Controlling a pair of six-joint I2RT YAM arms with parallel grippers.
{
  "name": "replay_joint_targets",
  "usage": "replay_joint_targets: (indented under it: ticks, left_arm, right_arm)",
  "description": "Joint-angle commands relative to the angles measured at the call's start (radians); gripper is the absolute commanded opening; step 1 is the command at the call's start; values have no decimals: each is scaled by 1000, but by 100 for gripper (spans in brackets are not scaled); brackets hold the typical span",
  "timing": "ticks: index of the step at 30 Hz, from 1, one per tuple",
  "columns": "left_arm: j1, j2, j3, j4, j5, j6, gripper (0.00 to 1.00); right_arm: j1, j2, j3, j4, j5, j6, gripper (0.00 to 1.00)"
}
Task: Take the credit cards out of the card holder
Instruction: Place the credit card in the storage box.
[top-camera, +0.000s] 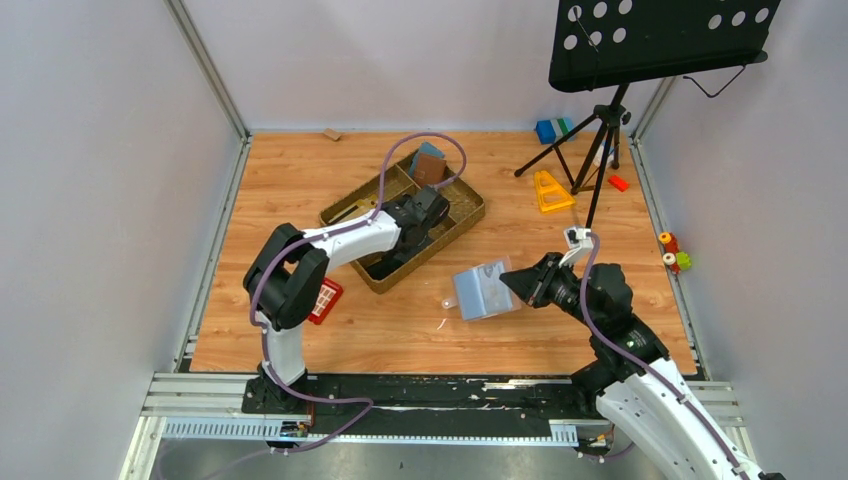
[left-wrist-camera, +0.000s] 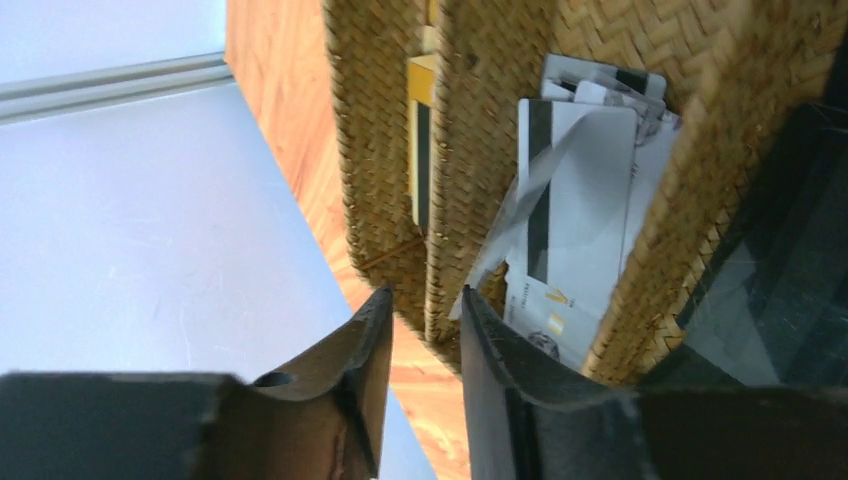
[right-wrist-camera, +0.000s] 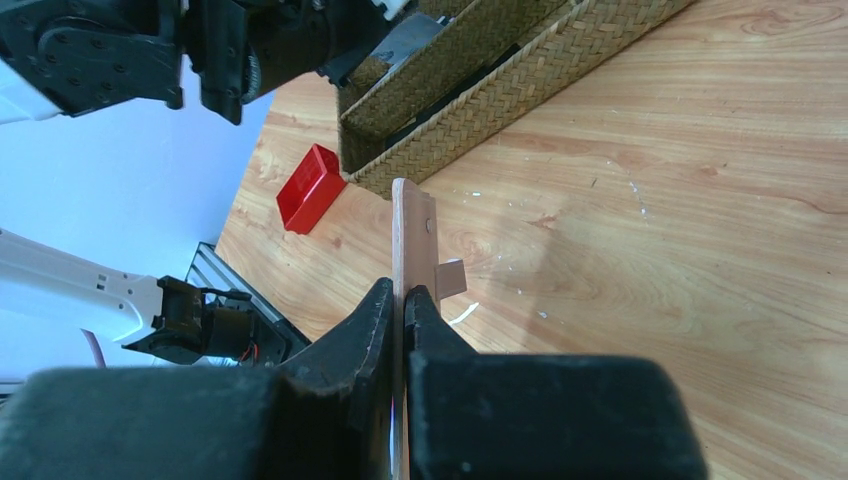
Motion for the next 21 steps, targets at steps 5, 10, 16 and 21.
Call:
replay_joint_targets:
  ticks: [5, 10, 16, 21]
  left_arm:
    - [-9, -132, 72, -142, 74, -226, 77]
    - [-35, -283, -8, -169, 173, -286, 100]
    - [-44, -543, -176, -74, 491, -479, 100]
    - [-41, -768, -465, 208, 722, -627, 100]
  right_arm:
    - [-5, 13, -33, 85, 22, 7, 0]
    - [-6, 23, -53, 126, 5, 40, 0]
    - [-7, 23, -75, 233, -30, 130, 0]
    - [-9, 45, -146, 399, -51, 268, 0]
